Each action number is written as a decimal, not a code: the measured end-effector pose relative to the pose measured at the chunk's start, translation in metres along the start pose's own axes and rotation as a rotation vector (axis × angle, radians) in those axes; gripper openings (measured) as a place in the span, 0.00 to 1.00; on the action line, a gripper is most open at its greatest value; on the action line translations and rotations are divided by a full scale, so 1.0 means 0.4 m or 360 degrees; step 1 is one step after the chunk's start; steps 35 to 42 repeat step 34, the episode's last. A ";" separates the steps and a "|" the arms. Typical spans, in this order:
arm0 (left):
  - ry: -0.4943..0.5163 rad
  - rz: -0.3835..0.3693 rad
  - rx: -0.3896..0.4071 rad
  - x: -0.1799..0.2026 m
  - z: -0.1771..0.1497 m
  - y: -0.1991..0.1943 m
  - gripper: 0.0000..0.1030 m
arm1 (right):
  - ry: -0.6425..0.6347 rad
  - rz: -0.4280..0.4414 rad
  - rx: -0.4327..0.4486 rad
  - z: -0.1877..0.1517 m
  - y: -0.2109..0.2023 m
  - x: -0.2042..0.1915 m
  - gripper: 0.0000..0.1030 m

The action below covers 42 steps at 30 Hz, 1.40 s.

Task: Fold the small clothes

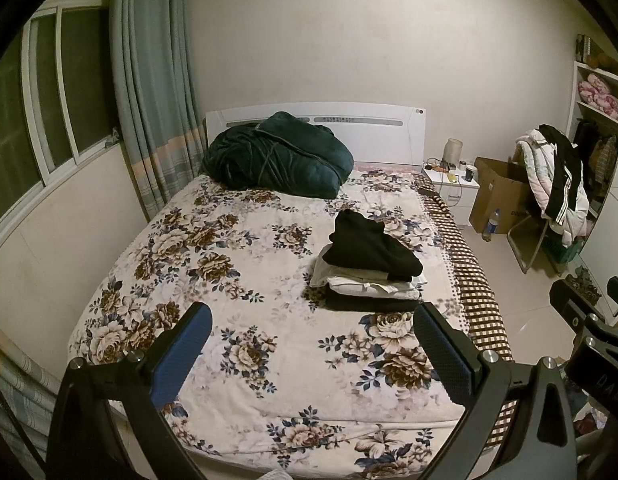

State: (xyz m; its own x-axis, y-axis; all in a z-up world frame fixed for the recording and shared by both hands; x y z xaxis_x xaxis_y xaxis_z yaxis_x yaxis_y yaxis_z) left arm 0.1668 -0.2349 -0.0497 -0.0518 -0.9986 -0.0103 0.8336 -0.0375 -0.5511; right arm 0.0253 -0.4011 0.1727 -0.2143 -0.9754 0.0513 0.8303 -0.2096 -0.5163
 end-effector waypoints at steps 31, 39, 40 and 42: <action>-0.0004 0.0013 0.0005 -0.006 -0.003 0.005 1.00 | 0.0005 0.0001 -0.0003 -0.008 0.000 -0.020 1.00; -0.0011 0.0018 0.0002 -0.005 -0.008 0.009 1.00 | 0.0007 0.0001 -0.0002 -0.009 -0.003 -0.021 1.00; -0.0011 0.0018 0.0002 -0.005 -0.008 0.009 1.00 | 0.0007 0.0001 -0.0002 -0.009 -0.003 -0.021 1.00; -0.0011 0.0018 0.0002 -0.005 -0.008 0.009 1.00 | 0.0007 0.0001 -0.0002 -0.009 -0.003 -0.021 1.00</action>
Point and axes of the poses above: each gripper's, at about its wrist camera, not at the fingertips, and y roughly the way its jaws point, x to its right, z to its top, the point moved 6 cm from there along y, roughly the way its jaws point, and after that the axes turned 4 degrees about x, right-handed, at the moved point
